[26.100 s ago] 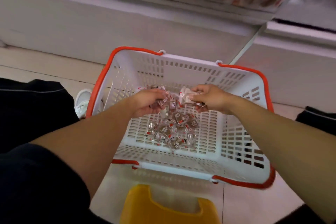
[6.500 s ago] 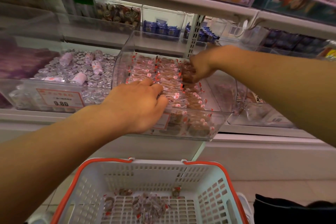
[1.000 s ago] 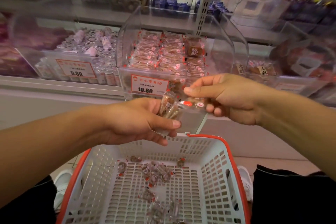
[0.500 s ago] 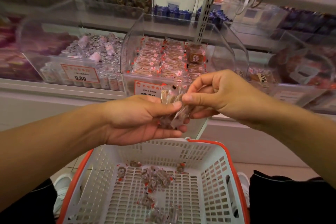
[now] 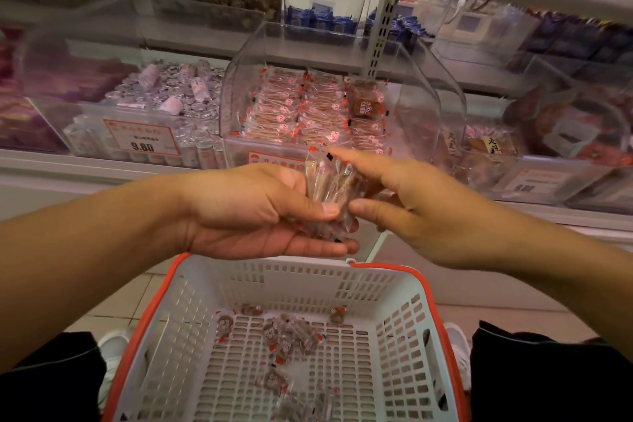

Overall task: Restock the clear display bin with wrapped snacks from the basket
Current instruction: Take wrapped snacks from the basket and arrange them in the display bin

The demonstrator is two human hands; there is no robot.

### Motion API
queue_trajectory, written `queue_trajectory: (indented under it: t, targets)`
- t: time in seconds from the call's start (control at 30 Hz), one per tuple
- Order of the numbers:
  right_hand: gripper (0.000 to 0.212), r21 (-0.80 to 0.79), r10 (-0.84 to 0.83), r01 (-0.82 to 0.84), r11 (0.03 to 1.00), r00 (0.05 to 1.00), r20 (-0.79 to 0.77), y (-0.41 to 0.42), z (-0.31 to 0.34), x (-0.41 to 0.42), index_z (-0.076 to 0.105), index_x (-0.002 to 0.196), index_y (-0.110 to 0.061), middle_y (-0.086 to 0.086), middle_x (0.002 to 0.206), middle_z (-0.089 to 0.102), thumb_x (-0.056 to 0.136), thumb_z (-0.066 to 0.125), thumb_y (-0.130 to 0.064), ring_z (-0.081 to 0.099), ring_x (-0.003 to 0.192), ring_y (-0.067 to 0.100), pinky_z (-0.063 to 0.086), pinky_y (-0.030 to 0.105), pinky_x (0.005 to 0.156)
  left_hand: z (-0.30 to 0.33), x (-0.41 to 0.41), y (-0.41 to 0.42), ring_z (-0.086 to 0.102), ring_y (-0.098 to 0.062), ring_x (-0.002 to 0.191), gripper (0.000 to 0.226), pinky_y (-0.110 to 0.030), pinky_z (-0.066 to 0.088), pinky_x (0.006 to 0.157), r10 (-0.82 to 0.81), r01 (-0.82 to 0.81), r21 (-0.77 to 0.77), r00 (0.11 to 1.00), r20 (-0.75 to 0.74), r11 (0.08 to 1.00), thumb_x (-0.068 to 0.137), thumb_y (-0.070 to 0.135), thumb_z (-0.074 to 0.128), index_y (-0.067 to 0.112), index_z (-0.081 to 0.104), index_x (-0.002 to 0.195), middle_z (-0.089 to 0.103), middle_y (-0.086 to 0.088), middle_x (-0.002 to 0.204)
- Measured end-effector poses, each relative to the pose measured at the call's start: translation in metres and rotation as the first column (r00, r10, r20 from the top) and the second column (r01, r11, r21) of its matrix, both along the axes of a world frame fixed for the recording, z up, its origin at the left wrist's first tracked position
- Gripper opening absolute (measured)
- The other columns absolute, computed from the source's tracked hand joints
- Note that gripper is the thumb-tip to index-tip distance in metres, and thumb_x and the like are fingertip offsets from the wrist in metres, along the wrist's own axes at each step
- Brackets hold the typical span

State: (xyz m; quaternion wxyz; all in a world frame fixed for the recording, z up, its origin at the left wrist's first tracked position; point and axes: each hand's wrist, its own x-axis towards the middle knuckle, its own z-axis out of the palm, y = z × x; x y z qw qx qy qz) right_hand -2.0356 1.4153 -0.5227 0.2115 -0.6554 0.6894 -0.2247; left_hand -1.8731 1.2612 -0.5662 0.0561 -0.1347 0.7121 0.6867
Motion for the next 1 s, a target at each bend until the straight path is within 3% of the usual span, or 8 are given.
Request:
queue_trajectory:
  t: [0.1,0.17,0.27,0.4,0.5,0.6,0.83,1.0]
  targets:
    - [0.066,-0.010,0.007,-0.007,1.000,1.000,0.023,0.000,0.002,0.000,0.030,0.154,-0.034,-0.019,0.141,0.053,0.098,0.058,-0.014,0.052,0.121,-0.005,0.045,0.023,0.104,-0.002,0.000,-0.006,0.051,-0.044,0.125,0.061,-0.064,0.036,0.106,-0.009,0.009,-0.019,1.000,-0.007,1.000,0.084,0.050,0.072,0.004,0.060,0.122,0.056,-0.027,0.130]
    - [0.071,-0.009,0.033,-0.033,0.999,0.994,0.105,0.001,0.004,-0.001,0.030,0.153,-0.036,-0.020,0.146,0.046,0.095,0.062,-0.010,0.054,0.117,-0.007,0.047,0.020,0.101,-0.002,0.000,-0.011,0.051,-0.046,0.125,0.058,-0.067,0.035,0.105,-0.039,0.039,-0.072,0.999,0.004,0.997,0.088,0.052,0.066,0.007,0.060,0.123,0.057,-0.026,0.129]
    - [0.074,0.035,0.064,-0.076,0.996,0.962,0.264,0.000,0.007,-0.003,0.034,0.151,-0.032,-0.012,0.144,0.048,0.091,0.066,-0.003,0.064,0.109,0.009,0.052,0.022,0.091,-0.001,0.002,-0.016,0.051,-0.047,0.123,0.057,-0.068,0.035,0.104,-0.048,0.050,-0.117,0.999,0.025,0.992,0.091,0.054,0.061,0.009,0.060,0.125,0.058,-0.025,0.129]
    - [0.060,-0.014,0.015,-0.010,1.000,0.912,0.410,-0.004,0.013,-0.006,0.048,0.136,-0.024,0.003,0.123,0.065,0.086,0.068,0.002,0.067,0.109,0.015,0.054,0.024,0.091,0.004,0.002,-0.017,0.059,-0.037,0.119,0.045,-0.037,0.053,0.091,0.028,-0.022,0.143,0.999,-0.045,0.989,0.092,0.040,0.065,0.011,0.061,0.126,0.061,-0.021,0.128]
    - [0.047,-0.035,-0.049,0.075,0.997,0.870,0.491,-0.005,0.014,-0.005,0.054,0.126,-0.022,0.004,0.114,0.069,0.087,0.066,0.003,0.069,0.106,0.019,0.058,0.041,0.090,0.023,-0.001,-0.002,0.071,-0.025,0.097,0.044,-0.023,0.058,0.068,0.117,-0.087,0.341,0.991,-0.070,0.936,0.084,0.038,0.074,0.014,0.065,0.120,0.068,-0.018,0.117]
    - [0.038,-0.064,-0.098,0.154,0.986,0.845,0.526,-0.008,0.011,-0.001,0.056,0.123,-0.016,0.005,0.110,0.070,0.090,0.064,0.002,0.069,0.103,0.027,0.056,0.055,0.088,0.035,-0.007,0.017,0.071,-0.016,0.075,0.046,-0.020,0.055,0.056,0.346,-0.301,0.309,0.933,-0.101,0.902,0.081,0.041,0.065,0.015,0.063,0.119,0.074,-0.010,0.103]
    - [0.052,-0.201,-0.057,0.194,0.960,0.839,0.541,-0.014,0.004,0.017,0.044,0.132,-0.017,-0.006,0.120,0.063,0.090,0.059,0.011,0.065,0.110,0.002,0.051,0.014,0.090,0.034,-0.021,0.042,0.064,-0.019,0.070,0.039,-0.029,0.050,0.053,0.667,-0.630,0.224,0.723,-0.181,0.743,0.102,0.045,0.038,0.018,0.065,0.101,0.074,-0.010,0.095]
    - [0.061,-0.268,-0.065,0.253,0.930,0.829,0.556,-0.017,0.003,0.023,0.044,0.137,-0.012,-0.003,0.122,0.061,0.086,0.064,0.013,0.066,0.109,0.006,0.054,0.020,0.091,0.026,-0.028,0.041,0.062,-0.019,0.065,0.029,-0.029,0.046,0.054,0.730,-0.740,0.089,0.625,-0.277,0.667,0.101,0.042,0.036,0.029,0.060,0.090,0.069,-0.004,0.078]
